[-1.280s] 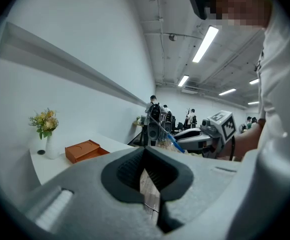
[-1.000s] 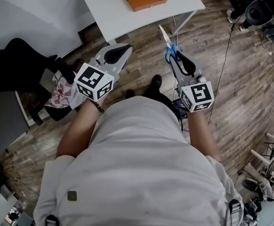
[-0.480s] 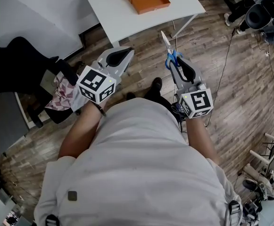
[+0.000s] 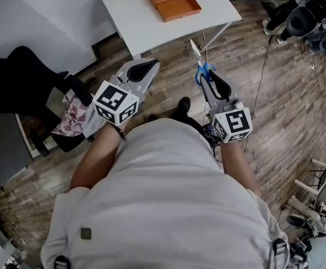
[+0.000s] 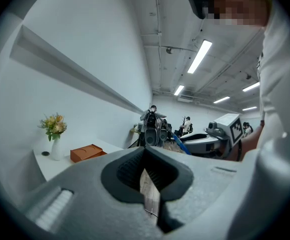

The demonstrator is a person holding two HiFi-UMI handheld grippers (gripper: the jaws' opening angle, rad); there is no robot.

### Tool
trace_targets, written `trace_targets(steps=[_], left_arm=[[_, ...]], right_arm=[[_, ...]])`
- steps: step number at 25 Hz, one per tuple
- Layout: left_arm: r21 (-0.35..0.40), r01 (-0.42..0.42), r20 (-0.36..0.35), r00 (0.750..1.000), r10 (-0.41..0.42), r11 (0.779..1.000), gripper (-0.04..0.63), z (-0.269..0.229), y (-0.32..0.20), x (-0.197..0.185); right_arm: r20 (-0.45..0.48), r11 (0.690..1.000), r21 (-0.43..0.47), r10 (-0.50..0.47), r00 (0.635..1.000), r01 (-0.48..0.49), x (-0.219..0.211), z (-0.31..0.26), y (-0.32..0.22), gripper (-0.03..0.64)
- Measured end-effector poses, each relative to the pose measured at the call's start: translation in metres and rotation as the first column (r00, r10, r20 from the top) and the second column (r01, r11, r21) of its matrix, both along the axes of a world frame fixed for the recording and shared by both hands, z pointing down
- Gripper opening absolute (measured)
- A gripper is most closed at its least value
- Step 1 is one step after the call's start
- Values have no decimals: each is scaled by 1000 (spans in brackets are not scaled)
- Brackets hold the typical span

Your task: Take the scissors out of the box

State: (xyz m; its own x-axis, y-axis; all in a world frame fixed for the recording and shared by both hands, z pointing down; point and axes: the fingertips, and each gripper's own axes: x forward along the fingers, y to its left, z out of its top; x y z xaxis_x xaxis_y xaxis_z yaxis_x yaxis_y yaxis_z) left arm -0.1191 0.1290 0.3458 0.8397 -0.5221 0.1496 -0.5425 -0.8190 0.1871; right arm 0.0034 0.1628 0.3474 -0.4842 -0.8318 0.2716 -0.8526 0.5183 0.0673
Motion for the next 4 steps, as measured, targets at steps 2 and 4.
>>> trace_targets(steps=[2, 4], left_arm=[[-1, -1, -4, 1000, 1, 1000, 3, 0, -1, -1], [-2, -1, -9, 1000, 1, 1000, 4, -1, -2, -2]], right_arm=[[2, 1000, -1, -3, 1000, 3, -3, -1, -2, 100], [3, 1000, -1, -6, 1000, 6, -6, -2, -4, 100]])
